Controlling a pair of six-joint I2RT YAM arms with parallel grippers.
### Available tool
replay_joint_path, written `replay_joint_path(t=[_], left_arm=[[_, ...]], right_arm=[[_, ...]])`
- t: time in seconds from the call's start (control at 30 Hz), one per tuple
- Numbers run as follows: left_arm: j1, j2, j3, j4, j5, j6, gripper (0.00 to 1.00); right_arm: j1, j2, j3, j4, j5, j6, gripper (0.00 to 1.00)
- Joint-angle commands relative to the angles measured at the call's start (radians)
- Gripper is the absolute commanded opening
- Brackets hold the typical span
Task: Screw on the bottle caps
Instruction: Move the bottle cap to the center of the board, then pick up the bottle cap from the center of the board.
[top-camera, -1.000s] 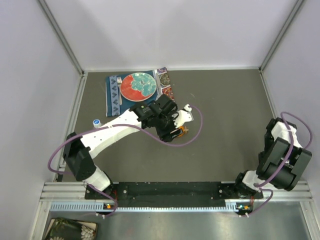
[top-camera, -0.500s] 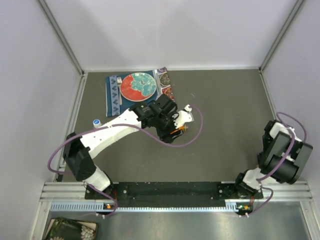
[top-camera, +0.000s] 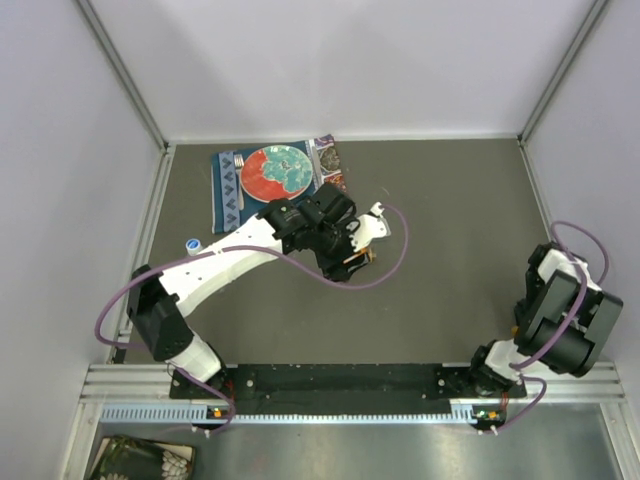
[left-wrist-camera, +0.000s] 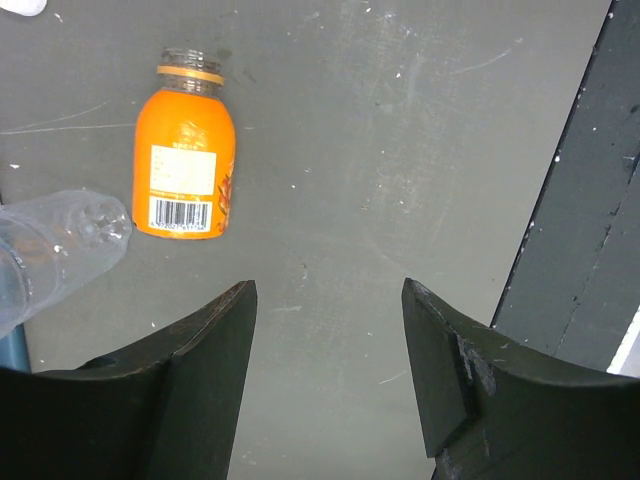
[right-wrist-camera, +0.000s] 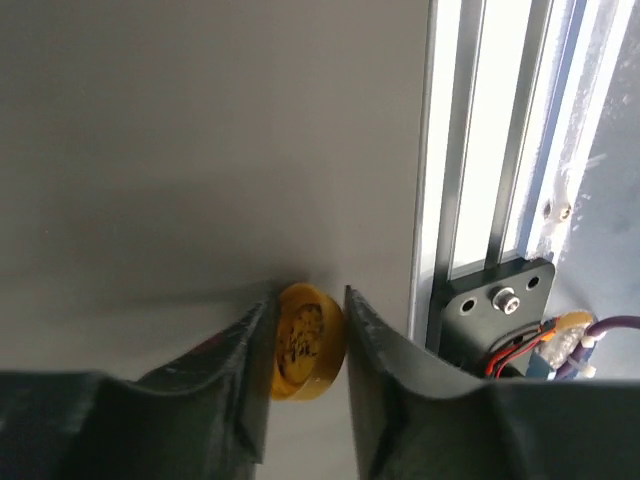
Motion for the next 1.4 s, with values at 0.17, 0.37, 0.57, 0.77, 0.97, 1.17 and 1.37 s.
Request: replay_joint_path(t=[0.17, 0.37, 0.57, 0.77, 0.97, 1.17, 1.37], left_arm=[[0.005, 0.023, 0.074, -0.007, 0.022, -0.022, 0.66], [0.005, 0.02, 0.075, -0.009, 0.015, -0.031, 0.66], [0.01, -0.004, 0.077, -0.012, -0.008, -0.071, 0.67], [0.028, -0.018, 0.049, -0.012, -0.013, -0.081, 0.67], [0.068, -0.024, 0.034, -0.009, -0.001, -0.088, 0.68], [0.089, -0.013, 0.046, -0.027, 0.002, -0.083, 0.68], [0.091, -0.009, 0.046, -0.023, -0.005, -0.085, 0.68]], right_arm=[[-0.005, -0.111, -0.055, 0.214, -0.184, -0.151, 0.0], [0.234, -0.327, -0.069, 0.327, -0.357, -0.215, 0.0], [0.518, -0.587, -0.322, 0.941, -0.686, -0.112, 0.0], [0.906, -0.295, -0.238, 1.208, -0.524, -0.132, 0.02], [0.989, 0.036, -0.174, 1.426, -0.558, -0.103, 0.02], [1.12, 0.088, -0.052, 1.216, -0.343, -0.244, 0.04], [1.132, 0.094, -0.013, 1.032, -0.272, -0.279, 0.24]])
